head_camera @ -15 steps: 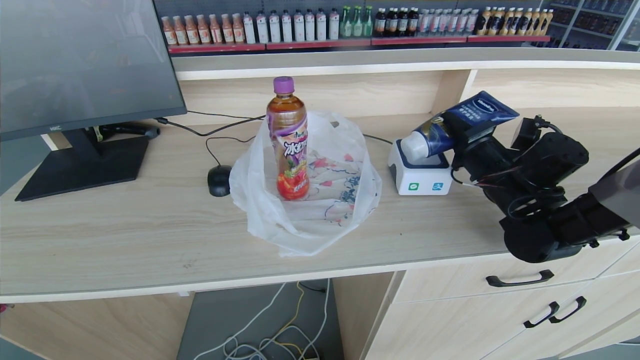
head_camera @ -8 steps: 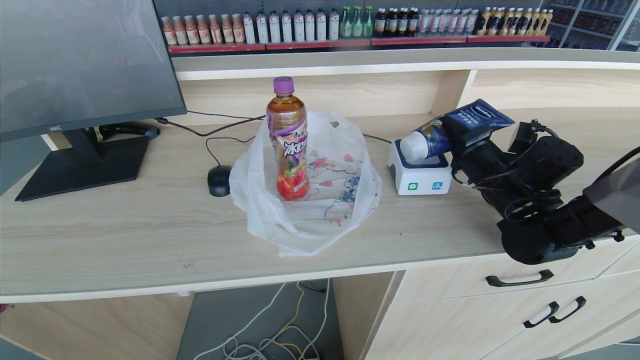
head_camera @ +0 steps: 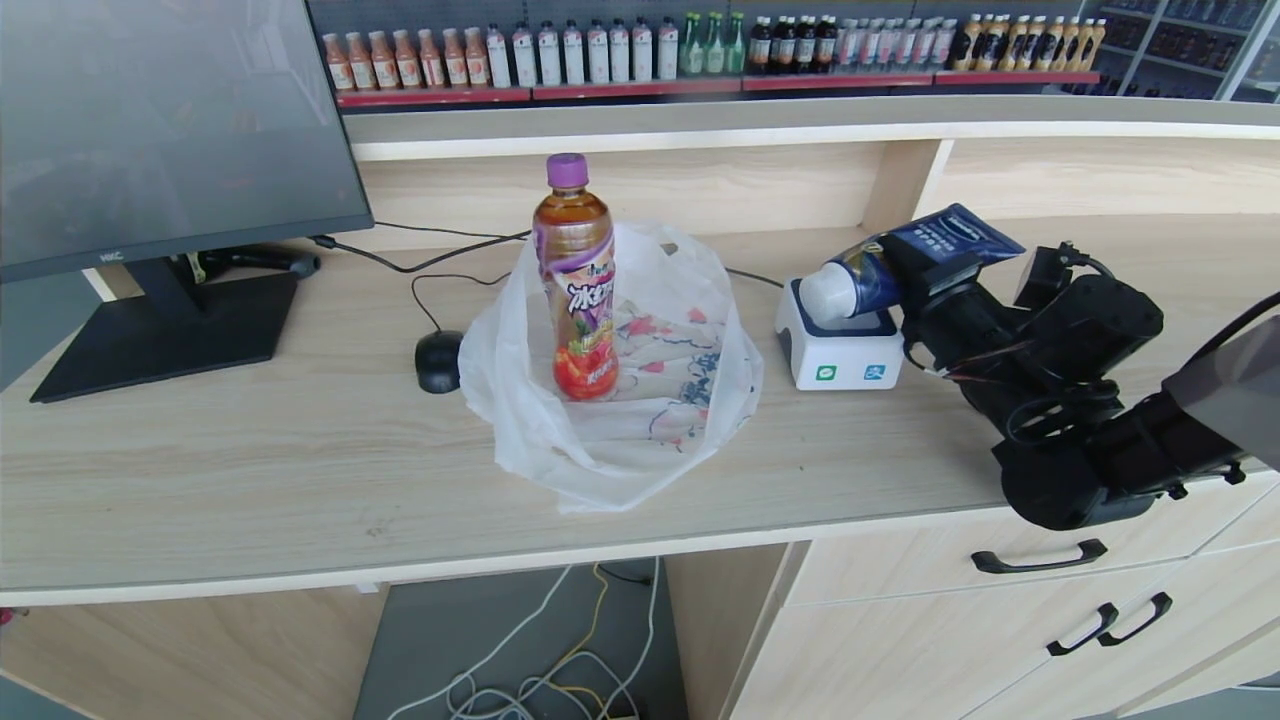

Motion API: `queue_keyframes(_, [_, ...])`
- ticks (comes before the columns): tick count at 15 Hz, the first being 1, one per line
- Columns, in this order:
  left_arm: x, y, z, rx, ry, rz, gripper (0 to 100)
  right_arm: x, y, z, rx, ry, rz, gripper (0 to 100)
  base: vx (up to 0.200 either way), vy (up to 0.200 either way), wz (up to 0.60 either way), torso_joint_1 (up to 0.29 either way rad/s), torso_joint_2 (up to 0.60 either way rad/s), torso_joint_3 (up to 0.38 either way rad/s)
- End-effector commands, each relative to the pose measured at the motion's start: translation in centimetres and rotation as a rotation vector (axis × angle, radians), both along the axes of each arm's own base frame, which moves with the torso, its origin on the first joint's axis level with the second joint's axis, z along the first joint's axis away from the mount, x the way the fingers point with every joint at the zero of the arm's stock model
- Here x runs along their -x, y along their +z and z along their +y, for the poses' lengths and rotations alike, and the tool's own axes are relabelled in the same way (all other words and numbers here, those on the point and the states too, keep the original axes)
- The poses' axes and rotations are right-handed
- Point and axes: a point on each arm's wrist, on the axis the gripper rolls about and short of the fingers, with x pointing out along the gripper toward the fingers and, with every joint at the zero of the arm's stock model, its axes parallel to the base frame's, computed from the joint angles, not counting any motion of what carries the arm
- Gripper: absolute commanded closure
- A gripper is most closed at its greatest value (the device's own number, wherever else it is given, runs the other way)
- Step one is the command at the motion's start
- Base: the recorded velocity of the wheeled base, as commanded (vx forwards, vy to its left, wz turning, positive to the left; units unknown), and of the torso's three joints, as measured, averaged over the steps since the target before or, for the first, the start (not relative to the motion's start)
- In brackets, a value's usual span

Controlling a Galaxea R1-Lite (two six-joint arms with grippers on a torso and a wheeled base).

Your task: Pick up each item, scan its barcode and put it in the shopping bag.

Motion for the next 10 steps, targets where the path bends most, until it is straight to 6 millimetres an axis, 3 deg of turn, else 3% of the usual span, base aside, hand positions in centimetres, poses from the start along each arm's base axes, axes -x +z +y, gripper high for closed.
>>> queue_keyframes(1, [0.0,0.0,0.0,0.0,0.0,0.0,0,0.0,0.0,0.0,0.0,-0.001,0.0,100,0.0,0.0,0.0,0.0,0.0,0.0])
queue_keyframes(6, [0.0,0.0,0.0,0.0,0.0,0.0,0,0.1,0.2,-0.1,0.027,-0.018,-0.015,100,0.0,0.0,0.0,0.0,0.0,0.0])
queue_keyframes(8, [0.0,0.0,0.0,0.002,-0.001,0.0,0,0.6,1.6,0.0,0.032,-0.014,-0.057,100,0.0,0.0,0.0,0.0,0.0,0.0])
queue_keyframes(10, [0.0,0.0,0.0,0.0,0.0,0.0,0,1.7,4.6,0.5,0.017,0.001,-0.149,100,0.0,0.0,0.0,0.0,0.0,0.0])
